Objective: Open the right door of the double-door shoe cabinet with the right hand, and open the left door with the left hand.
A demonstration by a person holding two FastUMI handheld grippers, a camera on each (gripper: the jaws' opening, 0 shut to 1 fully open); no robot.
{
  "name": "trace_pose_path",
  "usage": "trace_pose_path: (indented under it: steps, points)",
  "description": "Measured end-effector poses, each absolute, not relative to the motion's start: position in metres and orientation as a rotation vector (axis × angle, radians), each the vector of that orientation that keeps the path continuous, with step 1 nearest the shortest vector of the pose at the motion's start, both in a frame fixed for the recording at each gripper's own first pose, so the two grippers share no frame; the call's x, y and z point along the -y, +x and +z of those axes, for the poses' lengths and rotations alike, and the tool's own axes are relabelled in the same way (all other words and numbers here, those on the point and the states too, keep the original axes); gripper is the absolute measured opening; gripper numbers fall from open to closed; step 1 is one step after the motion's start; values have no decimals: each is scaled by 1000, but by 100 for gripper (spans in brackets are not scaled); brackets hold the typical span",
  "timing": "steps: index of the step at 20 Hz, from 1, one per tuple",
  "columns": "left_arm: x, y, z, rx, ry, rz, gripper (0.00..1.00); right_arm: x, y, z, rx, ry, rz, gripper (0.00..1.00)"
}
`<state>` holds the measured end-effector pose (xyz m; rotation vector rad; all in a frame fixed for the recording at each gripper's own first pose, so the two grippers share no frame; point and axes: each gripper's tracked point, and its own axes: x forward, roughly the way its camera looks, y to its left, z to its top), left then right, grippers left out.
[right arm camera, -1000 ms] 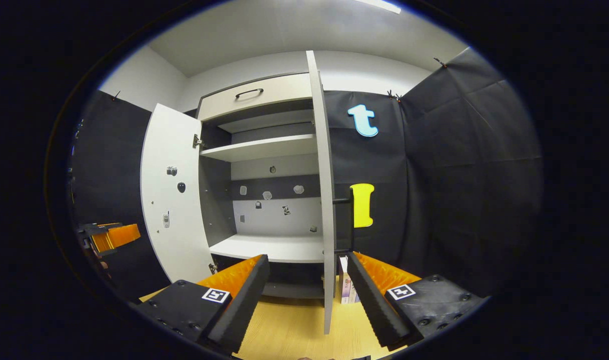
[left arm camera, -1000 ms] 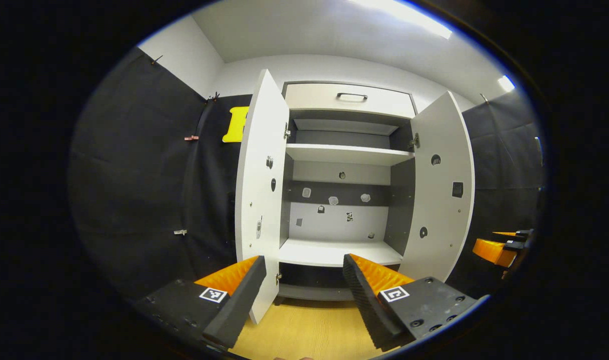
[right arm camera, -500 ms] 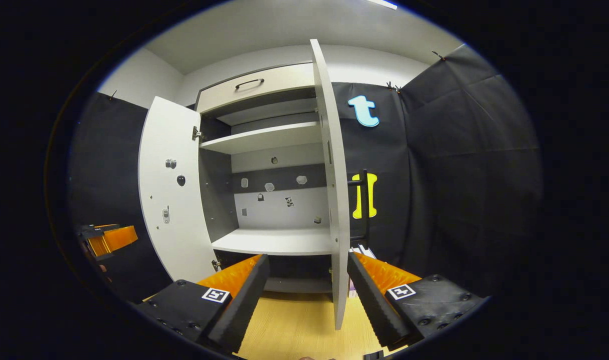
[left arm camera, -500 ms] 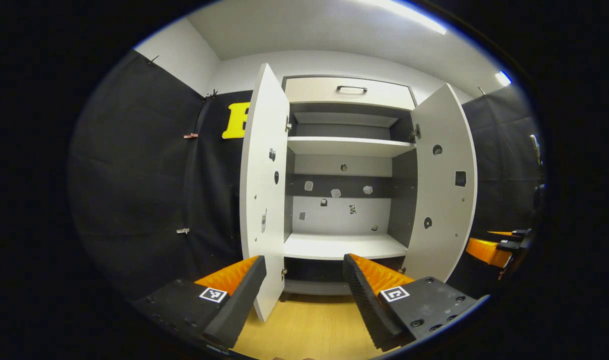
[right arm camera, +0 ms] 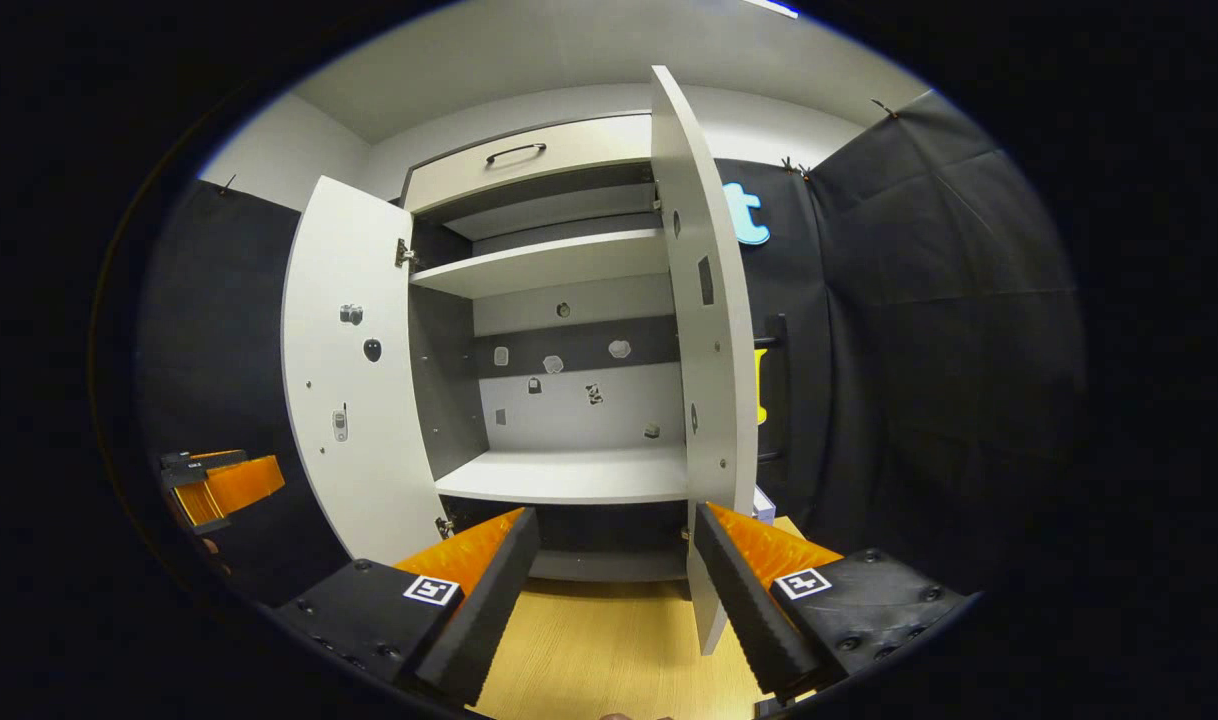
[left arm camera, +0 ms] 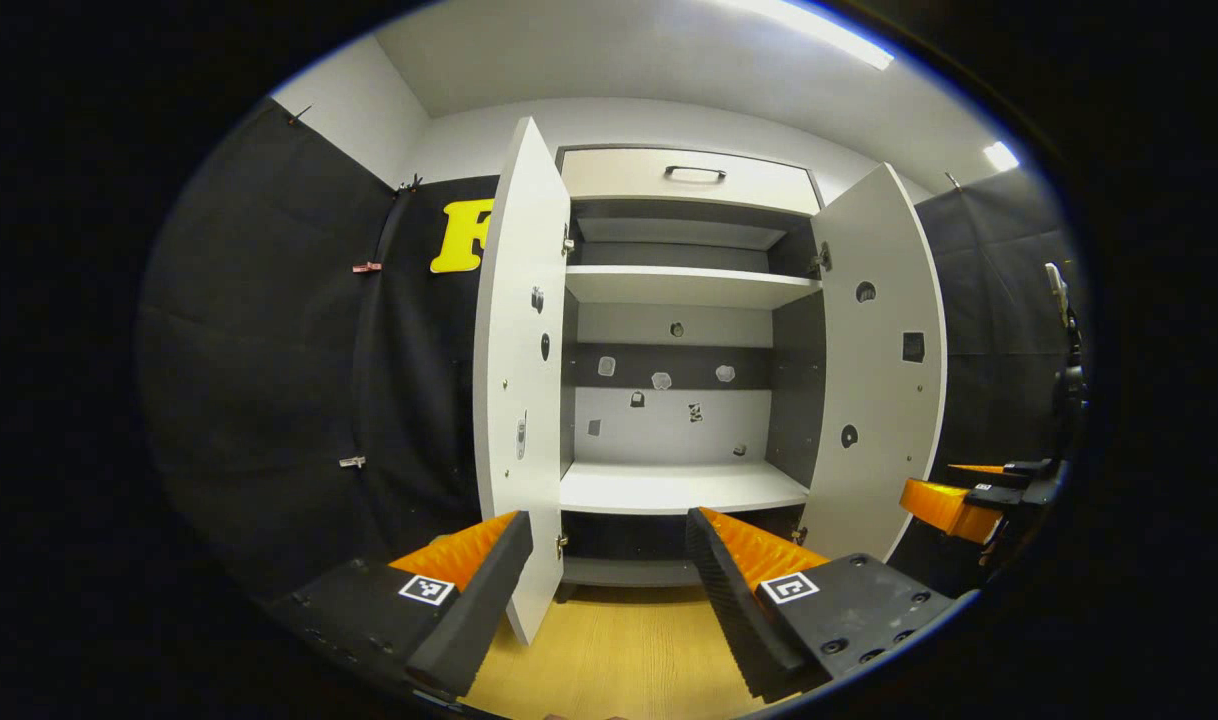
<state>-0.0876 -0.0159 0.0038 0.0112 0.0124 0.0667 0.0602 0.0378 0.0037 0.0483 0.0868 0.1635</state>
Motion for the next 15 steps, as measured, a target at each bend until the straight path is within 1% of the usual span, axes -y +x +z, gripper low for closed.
trace_pose_path:
  steps: [15]
  points:
    - [0, -95, 5, 10, 22, 72, 95, -77, 70, 10, -49, 54, 176, 98]
